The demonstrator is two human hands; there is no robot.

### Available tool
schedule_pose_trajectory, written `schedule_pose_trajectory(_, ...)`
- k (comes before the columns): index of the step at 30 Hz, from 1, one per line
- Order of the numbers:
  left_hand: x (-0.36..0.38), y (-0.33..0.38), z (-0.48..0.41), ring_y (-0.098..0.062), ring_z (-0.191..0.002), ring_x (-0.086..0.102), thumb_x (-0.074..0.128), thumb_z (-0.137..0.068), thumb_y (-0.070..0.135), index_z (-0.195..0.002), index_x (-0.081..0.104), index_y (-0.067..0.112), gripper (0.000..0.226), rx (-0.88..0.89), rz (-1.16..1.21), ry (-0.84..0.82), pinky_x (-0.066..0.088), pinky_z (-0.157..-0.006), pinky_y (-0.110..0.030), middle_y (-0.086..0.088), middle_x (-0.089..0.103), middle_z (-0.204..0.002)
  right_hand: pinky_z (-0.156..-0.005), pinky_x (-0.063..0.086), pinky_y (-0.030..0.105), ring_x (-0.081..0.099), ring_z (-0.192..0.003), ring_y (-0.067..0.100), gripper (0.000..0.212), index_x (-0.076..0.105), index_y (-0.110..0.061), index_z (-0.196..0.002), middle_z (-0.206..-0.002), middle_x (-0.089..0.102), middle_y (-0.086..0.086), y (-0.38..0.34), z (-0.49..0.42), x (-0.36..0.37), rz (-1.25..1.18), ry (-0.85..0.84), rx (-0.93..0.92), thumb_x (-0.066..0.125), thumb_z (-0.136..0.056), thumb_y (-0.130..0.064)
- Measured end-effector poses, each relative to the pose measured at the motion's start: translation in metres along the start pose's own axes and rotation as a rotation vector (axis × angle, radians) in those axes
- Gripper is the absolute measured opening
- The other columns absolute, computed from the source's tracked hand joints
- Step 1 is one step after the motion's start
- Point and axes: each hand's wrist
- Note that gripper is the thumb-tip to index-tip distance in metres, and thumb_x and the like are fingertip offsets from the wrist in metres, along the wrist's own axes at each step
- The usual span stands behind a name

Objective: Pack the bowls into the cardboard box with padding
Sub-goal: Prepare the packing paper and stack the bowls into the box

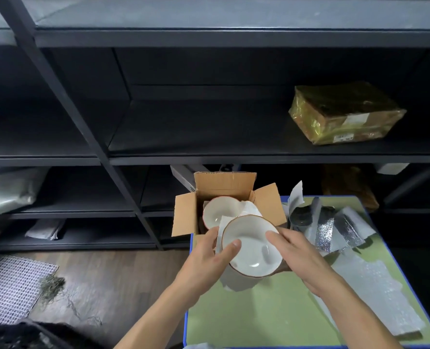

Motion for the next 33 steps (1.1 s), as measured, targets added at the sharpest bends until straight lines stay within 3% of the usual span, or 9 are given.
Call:
schedule_pose_trajectory(4, -0.014, -0.002, -0.006, -0.007, -0.096, 0.065, 0.058, -0.094, 0.051, -0.113, 0.06, 0.042, 0.021, 0.024, -0.041, 0.018, 0.054, -0.089, -0.04, 0.018, 0.069, -0.1, -0.08, 0.054, 0.059, 0.051, -0.068, 0.016, 0.058, 0.056, -0.008, -0.083, -0.067, 0.047, -0.005, -0.004, -0.015, 0.013, 0.076, 0.038, -0.037, 0.051, -0.083, -0.065)
schedule_pose_trajectory(6, -0.021, -0.005, -0.011, -0.013, -0.095, 0.066, 0.057, -0.091, 0.049, -0.109, 0.06, 0.041, 0.02, 0.027, -0.056, 0.027, 0.054, -0.087, -0.043, 0.015, 0.069, -0.099, -0.074, 0.055, 0.049, 0.051, -0.067, 0.016, 0.06, 0.054, -0.01, -0.079, -0.064, 0.045, -0.009, -0.008, -0.02, 0.019, 0.102, 0.055, -0.043, 0.049, -0.083, -0.069)
schedule_pose_trajectory(11, -0.038, -0.009, -0.024, -0.02, -0.092, 0.065, 0.052, -0.087, 0.035, -0.106, 0.061, 0.037, 0.022, 0.056, -0.022, 0.037, 0.06, -0.078, -0.043, 0.007, 0.068, -0.097, -0.068, 0.031, 0.034, 0.041, -0.069, 0.013, 0.049, 0.049, -0.017, -0.071, -0.067, 0.039, -0.011, -0.013, -0.026, 0.028, 0.127, 0.059, -0.063, 0.049, -0.096, -0.06)
schedule_pose_trajectory(14, -0.047, -0.012, -0.03, -0.017, -0.094, 0.065, 0.051, -0.094, 0.024, -0.107, 0.061, 0.036, 0.02, 0.042, -0.048, 0.073, 0.058, -0.079, -0.038, 0.008, 0.067, -0.099, -0.071, 0.043, 0.029, 0.052, -0.075, 0.009, 0.031, 0.066, -0.035, -0.075, -0.071, 0.057, -0.017, -0.017, -0.026, 0.027, 0.067, 0.002, -0.069, 0.051, -0.101, -0.046)
schedule_pose_trajectory(19, -0.054, -0.007, -0.046, -0.013, -0.093, 0.065, 0.049, -0.098, 0.027, -0.108, 0.061, 0.034, 0.017, 0.089, -0.071, 0.086, 0.059, -0.077, -0.034, 0.01, 0.067, -0.097, -0.09, 0.058, 0.049, 0.068, -0.098, 0.027, 0.026, 0.071, -0.02, -0.098, -0.105, 0.069, 0.014, -0.028, -0.037, 0.027, 0.075, -0.034, -0.031, 0.05, -0.103, -0.034)
schedule_pose_trajectory(21, -0.057, -0.003, -0.061, -0.012, -0.091, 0.064, 0.047, -0.099, 0.028, -0.109, 0.061, 0.032, 0.017, 0.109, -0.103, 0.089, 0.055, -0.066, -0.026, 0.011, 0.065, -0.096, -0.083, 0.061, 0.043, 0.068, -0.095, 0.027, 0.026, 0.068, -0.013, -0.1, -0.107, 0.066, 0.02, -0.034, -0.047, 0.025, 0.119, -0.008, -0.061, 0.05, -0.104, -0.031)
schedule_pose_trajectory(25, -0.064, 0.001, -0.1, -0.017, -0.071, 0.052, 0.046, -0.097, 0.023, -0.076, 0.053, 0.025, 0.022, 0.177, -0.236, 0.152, 0.041, -0.06, -0.027, 0.006, 0.053, -0.074, -0.058, 0.047, 0.02, 0.059, -0.071, 0.016, 0.02, 0.068, -0.021, -0.099, -0.08, 0.063, 0.003, -0.047, -0.072, 0.025, 0.219, 0.023, -0.084, 0.048, -0.102, -0.023)
schedule_pose_trajectory(29, -0.064, -0.004, -0.131, -0.016, -0.073, 0.055, 0.045, -0.097, 0.022, -0.091, 0.06, 0.019, 0.016, 0.155, -0.493, 0.209, 0.041, -0.062, -0.028, 0.003, 0.061, -0.077, -0.075, 0.06, 0.048, 0.07, -0.084, 0.026, 0.022, 0.066, -0.029, -0.1, -0.091, 0.071, 0.005, -0.037, -0.109, 0.031, 0.327, 0.017, -0.009, 0.048, -0.092, -0.02)
schedule_pose_trajectory(33, -0.058, -0.021, -0.154, -0.017, -0.075, 0.061, 0.047, -0.087, 0.021, -0.091, 0.069, 0.019, 0.022, 0.19, -0.772, 0.296, 0.051, -0.068, -0.035, 0.005, 0.067, -0.079, -0.066, 0.06, 0.053, 0.069, -0.076, 0.037, 0.023, 0.059, -0.014, -0.103, -0.09, 0.065, 0.015, -0.019, -0.132, 0.041, 0.352, 0.014, 0.058, 0.043, -0.09, -0.004)
Point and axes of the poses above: each hand's wrist, its own z-axis away from the middle knuckle, its own x-axis out of the palm, y = z × x
